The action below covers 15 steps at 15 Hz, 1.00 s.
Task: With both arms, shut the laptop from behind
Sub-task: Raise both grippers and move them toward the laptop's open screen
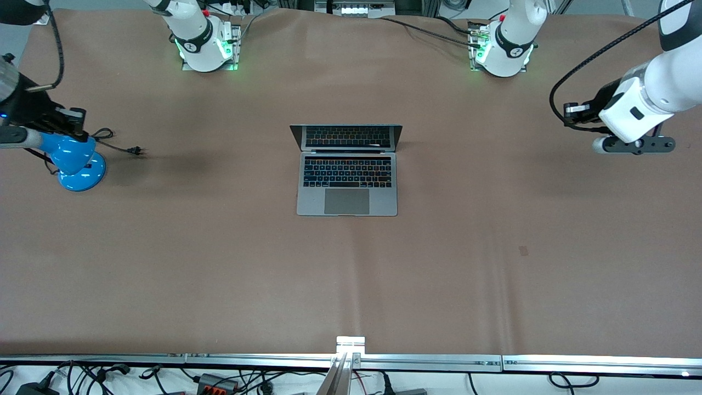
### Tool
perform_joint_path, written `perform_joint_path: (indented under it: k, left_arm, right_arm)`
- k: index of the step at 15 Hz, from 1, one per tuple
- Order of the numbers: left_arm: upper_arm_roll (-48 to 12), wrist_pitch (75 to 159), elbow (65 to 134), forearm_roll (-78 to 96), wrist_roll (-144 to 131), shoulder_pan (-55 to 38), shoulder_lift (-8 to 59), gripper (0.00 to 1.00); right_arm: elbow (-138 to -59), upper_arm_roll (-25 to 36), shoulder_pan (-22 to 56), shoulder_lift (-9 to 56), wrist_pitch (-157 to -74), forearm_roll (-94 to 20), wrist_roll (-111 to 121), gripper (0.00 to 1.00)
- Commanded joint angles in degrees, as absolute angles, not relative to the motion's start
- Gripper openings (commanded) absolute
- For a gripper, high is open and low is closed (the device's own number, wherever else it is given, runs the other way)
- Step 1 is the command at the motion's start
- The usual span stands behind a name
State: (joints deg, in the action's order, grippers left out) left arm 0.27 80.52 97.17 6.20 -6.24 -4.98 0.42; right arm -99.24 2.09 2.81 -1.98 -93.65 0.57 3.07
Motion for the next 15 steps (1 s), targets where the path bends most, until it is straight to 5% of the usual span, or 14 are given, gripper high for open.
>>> perform_joint_path:
  k: [1,4,11,15]
  left_arm:
    - [-2.5,79.6,98.2,7.5,-6.3,-5.5,-0.2,0.01]
    - [-7.7,81.4,102.4,12.8,-7.3,-5.6,0.5,0.01]
    - [-27.3,102.3,120.6,23.1,-18.2,-5.5,-0.4,0.01]
    - [-33.0,112.5,122.1,24.0,-22.5,-5.7,5.3,0.01]
  right_arm:
    - [-101.0,2.2,7.7,0.2,-91.7,-1.2,3.7,0.0]
    - [-101.9,2.2,14.6,3.2,-90.6,-2.5,2.6,0.0]
    - [-110.0,2.2,24.8,4.3,-92.9,-21.6,2.5,0.0]
    - [-117.4,2.2,32.1,3.7,-98.1,-23.9,1.5,0.0]
